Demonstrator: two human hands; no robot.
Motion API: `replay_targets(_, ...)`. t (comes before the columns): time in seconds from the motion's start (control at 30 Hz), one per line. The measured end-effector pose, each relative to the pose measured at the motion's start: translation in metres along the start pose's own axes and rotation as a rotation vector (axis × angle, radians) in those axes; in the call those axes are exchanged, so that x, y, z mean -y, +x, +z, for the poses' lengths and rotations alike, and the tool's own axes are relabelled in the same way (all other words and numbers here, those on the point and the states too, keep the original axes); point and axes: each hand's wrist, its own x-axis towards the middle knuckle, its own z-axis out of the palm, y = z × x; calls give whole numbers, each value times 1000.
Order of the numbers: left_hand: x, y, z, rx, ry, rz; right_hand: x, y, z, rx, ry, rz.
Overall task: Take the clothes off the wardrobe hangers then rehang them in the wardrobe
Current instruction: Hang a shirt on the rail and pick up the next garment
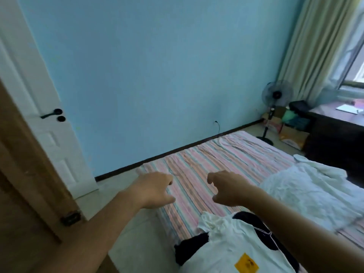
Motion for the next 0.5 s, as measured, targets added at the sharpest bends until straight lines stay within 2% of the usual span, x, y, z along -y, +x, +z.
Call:
replay_targets(0.27,-51,81,21,32,-17,295,-68,-45,23,-71,126,370)
replay_targets(0.5,-119,144,61,80,-40,436,-135,-84,67,-45,153,588)
